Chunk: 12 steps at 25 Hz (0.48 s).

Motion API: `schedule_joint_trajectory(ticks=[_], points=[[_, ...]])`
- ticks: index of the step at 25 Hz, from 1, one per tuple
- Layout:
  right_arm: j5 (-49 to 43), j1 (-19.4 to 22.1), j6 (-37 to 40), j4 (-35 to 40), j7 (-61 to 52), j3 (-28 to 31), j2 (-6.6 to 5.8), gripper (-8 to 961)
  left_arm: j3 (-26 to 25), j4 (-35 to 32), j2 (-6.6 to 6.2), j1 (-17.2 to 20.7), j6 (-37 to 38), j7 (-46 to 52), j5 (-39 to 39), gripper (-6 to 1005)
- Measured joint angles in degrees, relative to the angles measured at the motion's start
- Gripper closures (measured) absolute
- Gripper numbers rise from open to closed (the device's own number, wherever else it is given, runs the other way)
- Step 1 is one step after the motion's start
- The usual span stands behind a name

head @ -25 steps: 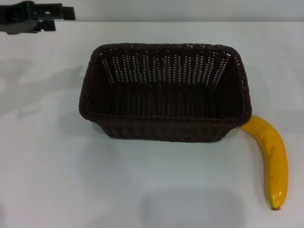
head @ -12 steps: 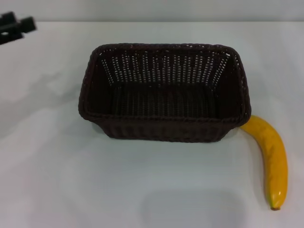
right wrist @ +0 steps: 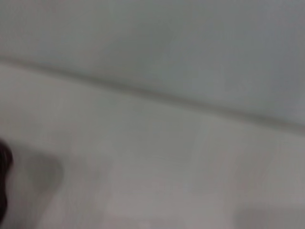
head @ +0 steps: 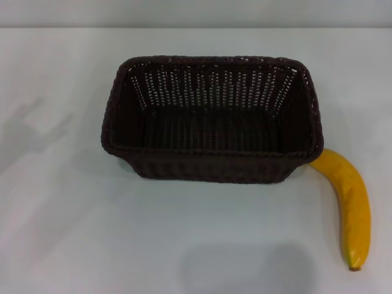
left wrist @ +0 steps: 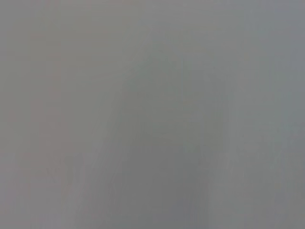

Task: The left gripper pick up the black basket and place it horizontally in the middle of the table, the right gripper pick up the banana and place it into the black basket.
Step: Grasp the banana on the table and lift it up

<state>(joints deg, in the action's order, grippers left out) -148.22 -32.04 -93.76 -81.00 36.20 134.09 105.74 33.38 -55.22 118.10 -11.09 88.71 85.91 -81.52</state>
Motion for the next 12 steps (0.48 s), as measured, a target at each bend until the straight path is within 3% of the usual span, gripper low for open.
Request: schedule_joint_trajectory(ticks=[3,6,8,12], points=[[-3.1,-1.7,-4.9,0.0,-1.0,0.2,0.28,85,0.0,3.3,-0.62,2.1,0.2,-3.2,4.6,107],[-3.2,-3.5,-11.1,-0.2,-1.7,0.3,1.34,87,-0.1,5.8,-1.18,3.7,0.3,-6.3,7.8,107],[-3.1,-4.0,-12.8,-0.2,-2.1,0.0,2.29,87,-0.3,6.4,-1.49,4.5,0.4,-6.8,8.7,107],[-3.4,-4.7,-14.2,-0.1,-3.6,-2.8,5.35,89,-1.4,6.7,-1.71,5.0,0.6,-6.9,8.9,107]])
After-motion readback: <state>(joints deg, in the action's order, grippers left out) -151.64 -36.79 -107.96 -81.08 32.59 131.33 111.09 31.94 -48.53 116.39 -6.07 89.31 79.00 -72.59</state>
